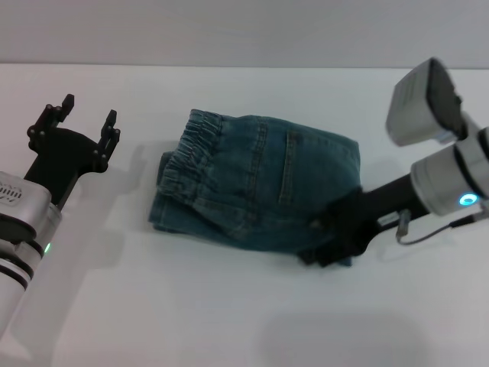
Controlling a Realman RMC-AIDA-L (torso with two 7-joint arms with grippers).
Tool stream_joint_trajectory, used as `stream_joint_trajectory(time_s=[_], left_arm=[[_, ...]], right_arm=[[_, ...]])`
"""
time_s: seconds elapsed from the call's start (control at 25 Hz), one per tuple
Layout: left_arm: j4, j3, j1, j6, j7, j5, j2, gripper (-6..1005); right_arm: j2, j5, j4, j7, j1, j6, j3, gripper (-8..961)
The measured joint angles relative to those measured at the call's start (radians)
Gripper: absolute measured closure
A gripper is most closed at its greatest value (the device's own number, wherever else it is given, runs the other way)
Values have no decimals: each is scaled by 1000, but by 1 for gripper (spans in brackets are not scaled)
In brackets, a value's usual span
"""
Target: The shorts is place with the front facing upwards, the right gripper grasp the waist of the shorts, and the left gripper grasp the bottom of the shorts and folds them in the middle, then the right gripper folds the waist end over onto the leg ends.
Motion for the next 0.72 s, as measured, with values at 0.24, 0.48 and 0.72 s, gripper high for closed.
stream_joint_trajectory(time_s=[0.24,0.48,0.72], left_arm=[[0,-3,-4,-6,-1,0,0,371],[5,-4,-4,0,-25,0,1,371],[9,1,-3,23,-45,0,1,371]], right_arm=[[-7,-9,-97,-6,-32,-80,38,259],[14,35,-288,-76,-127,-214,104,258],[22,384,-283,-391,-307,-70,239,258]])
